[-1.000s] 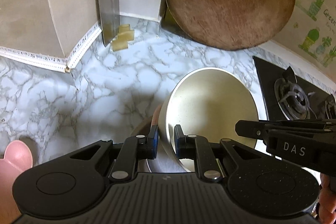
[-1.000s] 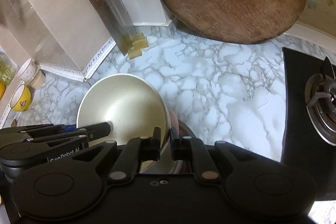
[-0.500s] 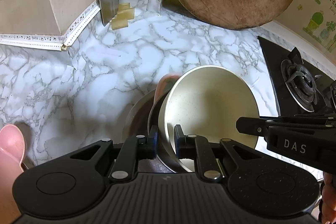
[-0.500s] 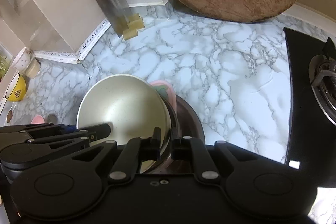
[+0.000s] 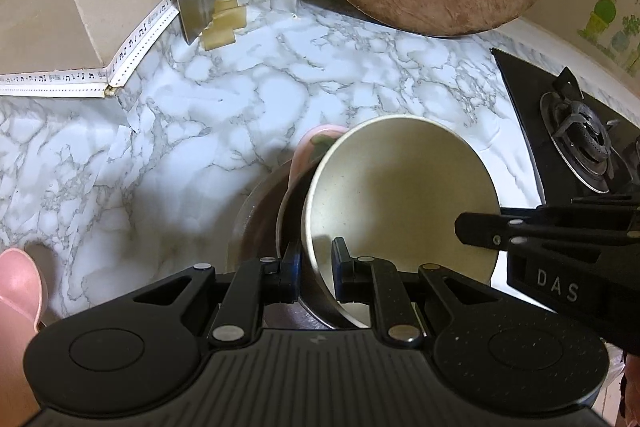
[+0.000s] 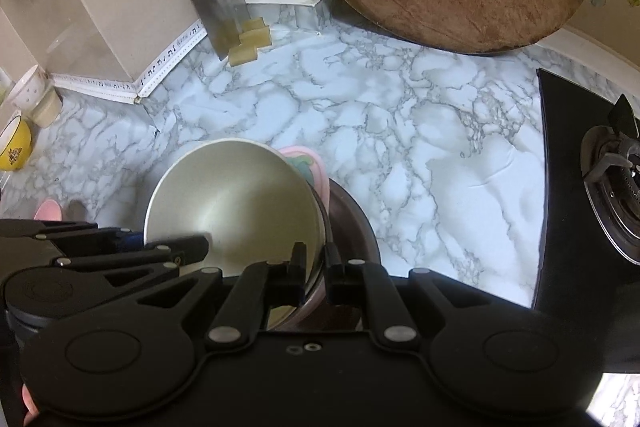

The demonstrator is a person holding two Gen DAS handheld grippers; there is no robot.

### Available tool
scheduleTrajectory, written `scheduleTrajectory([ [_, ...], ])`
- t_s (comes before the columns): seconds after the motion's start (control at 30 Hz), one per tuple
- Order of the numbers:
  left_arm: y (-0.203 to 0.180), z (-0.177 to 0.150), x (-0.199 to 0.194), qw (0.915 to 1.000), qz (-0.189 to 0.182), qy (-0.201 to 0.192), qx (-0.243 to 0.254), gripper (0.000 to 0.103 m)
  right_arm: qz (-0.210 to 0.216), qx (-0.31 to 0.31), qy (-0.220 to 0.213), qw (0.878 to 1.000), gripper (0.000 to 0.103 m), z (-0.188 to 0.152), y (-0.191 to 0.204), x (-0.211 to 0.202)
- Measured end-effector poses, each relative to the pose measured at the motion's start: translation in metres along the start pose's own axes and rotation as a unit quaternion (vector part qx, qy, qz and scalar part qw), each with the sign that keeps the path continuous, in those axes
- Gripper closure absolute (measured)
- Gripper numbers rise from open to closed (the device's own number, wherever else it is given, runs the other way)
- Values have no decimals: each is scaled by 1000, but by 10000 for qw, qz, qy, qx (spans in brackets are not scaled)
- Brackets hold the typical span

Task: Organize plates and bowls
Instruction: 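Lift the cream bowl with both tools and carry it over the pink pot, then lower the cream bowl into the pink pot and open both tools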

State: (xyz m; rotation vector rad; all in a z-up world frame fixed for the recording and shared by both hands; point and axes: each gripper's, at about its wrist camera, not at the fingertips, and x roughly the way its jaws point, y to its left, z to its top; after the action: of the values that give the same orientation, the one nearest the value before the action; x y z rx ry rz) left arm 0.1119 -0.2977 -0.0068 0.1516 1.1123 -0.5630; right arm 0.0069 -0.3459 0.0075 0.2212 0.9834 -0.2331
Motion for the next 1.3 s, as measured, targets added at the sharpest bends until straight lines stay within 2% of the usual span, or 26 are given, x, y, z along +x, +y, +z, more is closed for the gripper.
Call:
scheduleTrajectory([
  [0.2, 4, 4, 0, 9997, -114, 202, -76, 88, 56, 59, 226, 9997, 92, 4, -3, 2],
  [0.5, 14, 12, 0, 9982, -334, 430, -263, 88, 52, 72, 328, 9994, 92, 6, -3, 5],
  [0.87, 13, 14, -3, 9979, -451, 463, -25, 84, 184, 128, 322, 9992, 91, 5, -7, 4],
  [1.17, 8, 8, -10, 9973, -643, 322, 168, 64, 158, -67, 239, 9996, 91, 2, -4, -4],
  [1.23, 7, 6, -13, 9969, -699, 287, 208, 48, 151, -107, 238, 9995, 91, 1, -2, -4],
  [1.3, 6, 4, -17, 9970, -684, 206, 286, 42, 159, -114, 247, 9995, 91, 0, -2, -5],
])
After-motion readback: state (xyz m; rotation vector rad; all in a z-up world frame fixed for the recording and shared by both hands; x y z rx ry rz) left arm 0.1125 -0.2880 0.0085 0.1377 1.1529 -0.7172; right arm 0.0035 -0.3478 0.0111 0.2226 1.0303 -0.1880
